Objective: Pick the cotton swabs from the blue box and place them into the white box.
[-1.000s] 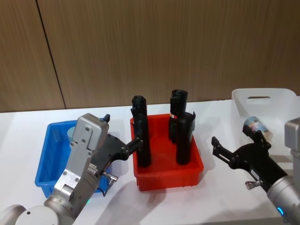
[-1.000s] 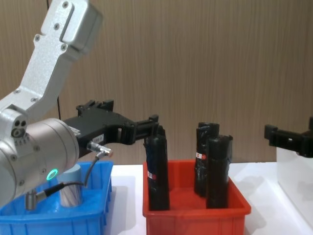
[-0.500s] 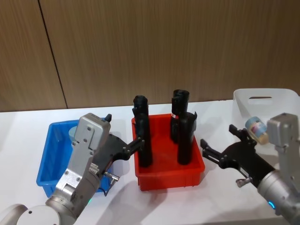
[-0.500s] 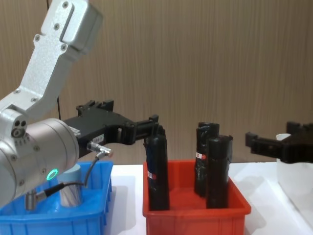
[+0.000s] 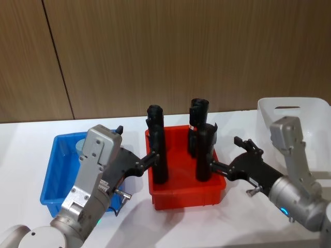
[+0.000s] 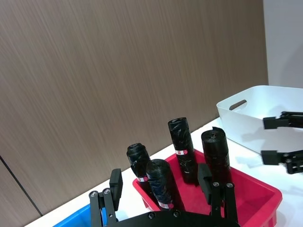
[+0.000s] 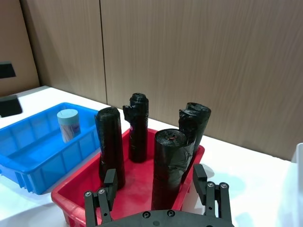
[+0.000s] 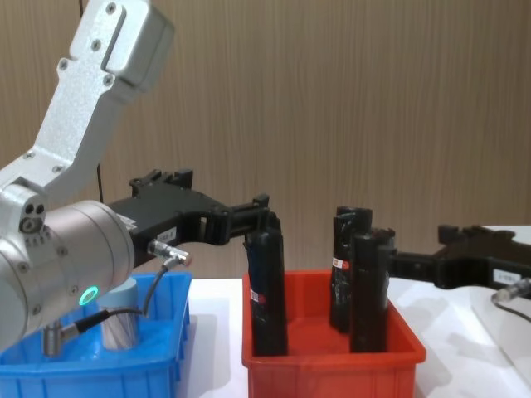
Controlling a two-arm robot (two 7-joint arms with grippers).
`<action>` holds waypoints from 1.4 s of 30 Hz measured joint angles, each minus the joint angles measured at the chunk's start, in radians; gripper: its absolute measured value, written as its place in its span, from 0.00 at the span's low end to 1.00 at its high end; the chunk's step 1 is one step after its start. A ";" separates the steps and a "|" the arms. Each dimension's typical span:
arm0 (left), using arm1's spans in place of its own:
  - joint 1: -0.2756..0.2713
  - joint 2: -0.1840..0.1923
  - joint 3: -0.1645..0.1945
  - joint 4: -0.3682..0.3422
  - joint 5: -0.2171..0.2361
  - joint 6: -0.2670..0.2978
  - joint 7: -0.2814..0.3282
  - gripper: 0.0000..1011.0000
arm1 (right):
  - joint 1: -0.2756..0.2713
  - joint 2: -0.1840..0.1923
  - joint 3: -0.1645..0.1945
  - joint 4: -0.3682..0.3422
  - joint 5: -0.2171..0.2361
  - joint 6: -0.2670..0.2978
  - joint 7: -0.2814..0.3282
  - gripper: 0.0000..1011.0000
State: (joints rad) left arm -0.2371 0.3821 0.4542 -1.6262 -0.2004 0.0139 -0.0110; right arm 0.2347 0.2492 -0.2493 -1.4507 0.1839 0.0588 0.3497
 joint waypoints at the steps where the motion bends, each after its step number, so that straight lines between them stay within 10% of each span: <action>1: 0.000 0.000 0.000 0.000 0.000 0.000 0.000 0.99 | 0.008 -0.003 0.000 0.012 -0.001 0.000 0.007 0.99; 19: 0.000 0.000 0.000 0.000 0.000 0.000 0.000 0.99 | 0.175 -0.056 0.005 0.270 0.001 -0.010 0.076 0.99; 42: 0.000 0.000 0.000 0.000 0.000 0.000 0.000 0.99 | 0.251 -0.067 0.032 0.405 0.063 -0.024 0.102 0.99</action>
State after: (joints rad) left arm -0.2372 0.3821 0.4542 -1.6262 -0.2004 0.0138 -0.0109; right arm 0.4856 0.1822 -0.2168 -1.0453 0.2472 0.0350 0.4514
